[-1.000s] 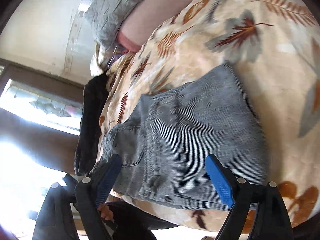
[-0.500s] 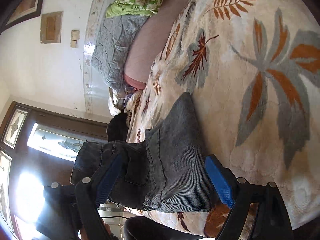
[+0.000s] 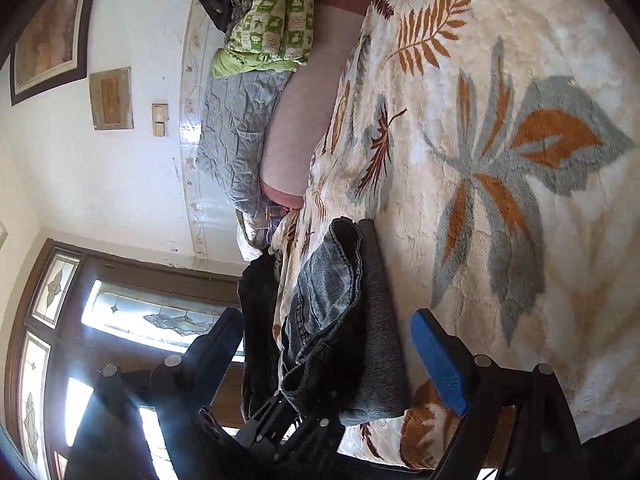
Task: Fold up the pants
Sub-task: 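Lift the jeans with both tools and fold them over onto themselves, then open both tools and release the folded jeans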
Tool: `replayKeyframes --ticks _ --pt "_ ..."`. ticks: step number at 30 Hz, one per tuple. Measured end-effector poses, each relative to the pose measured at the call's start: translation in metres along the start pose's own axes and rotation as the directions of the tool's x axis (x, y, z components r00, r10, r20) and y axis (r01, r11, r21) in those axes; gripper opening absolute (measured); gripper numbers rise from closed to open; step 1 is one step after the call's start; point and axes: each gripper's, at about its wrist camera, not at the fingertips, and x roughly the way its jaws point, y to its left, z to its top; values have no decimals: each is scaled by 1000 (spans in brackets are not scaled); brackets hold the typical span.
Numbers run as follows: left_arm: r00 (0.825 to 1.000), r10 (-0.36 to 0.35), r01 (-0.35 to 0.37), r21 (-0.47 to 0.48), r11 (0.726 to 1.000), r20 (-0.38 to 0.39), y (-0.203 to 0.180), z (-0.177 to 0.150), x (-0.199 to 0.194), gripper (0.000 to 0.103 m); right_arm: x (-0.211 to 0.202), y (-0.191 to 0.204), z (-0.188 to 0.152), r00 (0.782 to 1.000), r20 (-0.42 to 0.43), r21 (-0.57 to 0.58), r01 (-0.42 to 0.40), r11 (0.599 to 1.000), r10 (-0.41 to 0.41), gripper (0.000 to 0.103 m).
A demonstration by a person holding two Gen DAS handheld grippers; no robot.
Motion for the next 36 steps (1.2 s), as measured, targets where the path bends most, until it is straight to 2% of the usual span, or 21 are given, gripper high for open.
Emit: replayKeyframes --ticks 2,4,5,6,9,10,13,14,15,17,19,22,24,26,28,29,30,31,33,34,36 --pt "999 3 -2 35 999 -32 -9 -6 11 16 3 2 -1 1000 -6 -18 6 1000 -7 88" --pt "1000 25 -24 97 995 -11 -22 -11 15 27 6 6 -3 1000 -14 -37 22 999 -22 88" --pt "1000 7 -6 105 994 -6 -24 -10 11 39 7 6 -3 1000 -15 -41 27 999 -28 88" --pt "999 -46 47 94 995 -10 -22 -9 7 48 7 6 -4 999 -12 -45 34 998 -35 88" --pt "973 -227 228 -30 973 27 3 -3 -20 49 4 8 -4 998 6 -61 56 997 -56 88" --pt "965 -255 259 -72 963 63 15 -2 -31 49 2 8 -4 998 12 -64 63 996 -63 88" --pt "952 -234 271 -186 945 199 65 -10 -69 61 1 16 -3 996 15 -85 85 993 -84 88" --pt "954 -185 239 -232 943 235 84 -15 -78 70 3 23 -3 997 6 -98 71 993 -70 88" --pt "958 -131 202 -280 939 254 102 -20 -82 73 7 33 -2 999 -12 -111 50 993 -51 88" --pt "974 -36 118 -370 922 222 136 -32 -75 73 25 54 2 997 -71 -136 14 991 -24 88" --pt "989 -16 80 -436 896 150 162 -43 -53 73 53 76 9 991 -132 -165 -21 986 -1 88" --pt "994 -73 100 -466 879 76 172 -55 -22 72 113 95 20 969 -245 -175 -17 984 -27 88" --pt "991 -119 130 -453 882 53 162 -60 -12 72 155 95 27 941 -334 -173 -6 985 -53 88" --pt "989 -135 145 -435 889 53 150 -60 -8 73 183 80 32 920 -341 -217 124 968 -194 88" --pt "992 -117 128 -387 913 52 139 -58 -7 73 193 49 38 859 -296 -232 359 904 -417 86" --pt "993 -112 120 -367 922 44 133 -57 -4 73 190 36 40 869 -290 -190 358 914 -401 77" --pt "994 -102 109 -360 927 39 133 -59 -5 73 185 34 43 884 -287 -163 334 928 -369 77" --pt "994 -104 112 -364 925 43 135 -59 -6 73 182 37 42 884 -287 -169 332 928 -368 77" --pt "989 -131 145 -397 906 64 144 -60 -9 73 177 52 37 857 -284 -245 368 897 -429 77" --pt "986 -145 164 -417 894 77 151 -61 -13 73 172 61 32 855 -277 -272 369 889 -439 78" --pt "984 -132 172 -449 877 120 164 -63 -25 73 155 80 21 878 -289 -293 299 908 -382 78"
